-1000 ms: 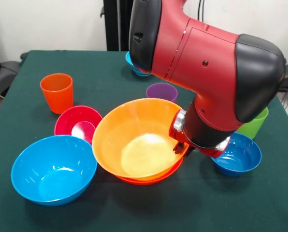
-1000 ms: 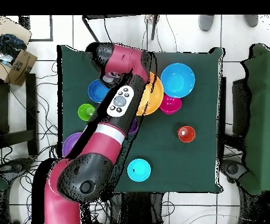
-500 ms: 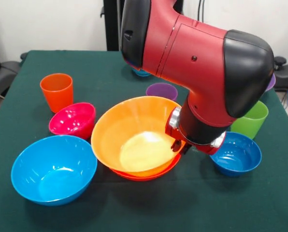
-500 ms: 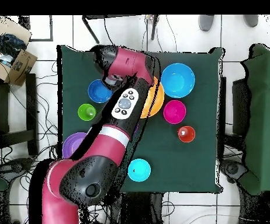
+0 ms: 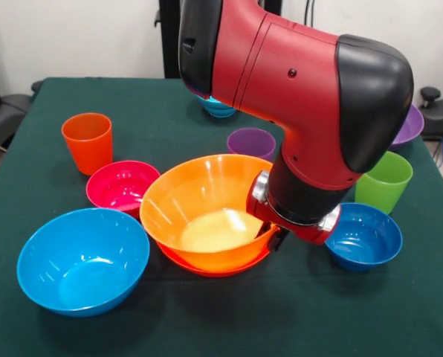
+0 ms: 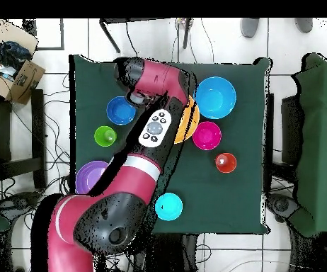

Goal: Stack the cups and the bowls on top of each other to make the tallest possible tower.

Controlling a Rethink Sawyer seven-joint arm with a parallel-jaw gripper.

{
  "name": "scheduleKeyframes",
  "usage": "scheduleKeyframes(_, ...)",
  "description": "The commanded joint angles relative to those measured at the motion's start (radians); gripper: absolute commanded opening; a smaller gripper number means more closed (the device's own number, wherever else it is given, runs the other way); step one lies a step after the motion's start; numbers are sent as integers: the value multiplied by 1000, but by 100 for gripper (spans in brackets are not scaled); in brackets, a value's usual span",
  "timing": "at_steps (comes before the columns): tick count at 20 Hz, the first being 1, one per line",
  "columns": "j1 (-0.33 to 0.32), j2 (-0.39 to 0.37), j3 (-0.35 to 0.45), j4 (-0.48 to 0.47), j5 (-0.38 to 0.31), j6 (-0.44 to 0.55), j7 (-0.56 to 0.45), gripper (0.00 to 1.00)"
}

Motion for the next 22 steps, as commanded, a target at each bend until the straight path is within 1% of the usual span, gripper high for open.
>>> scheduleKeyframes(1, -19, 65, 204, 115, -121, -119, -107, 0)
scheduleKeyframes(5, -18, 58, 215, 118, -136, -129, -88, 0)
scheduleKeyframes(11, -28, 65, 235, 96, -158, -134, -71, 0)
scheduleKeyframes(12, -32, 73, 233, 78, -160, -129, -66, 0)
scheduleKeyframes(18, -40, 92, 234, 47, -161, -130, -62, 0)
scheduleKeyframes(22, -42, 99, 237, 40, -163, -144, -62, 0)
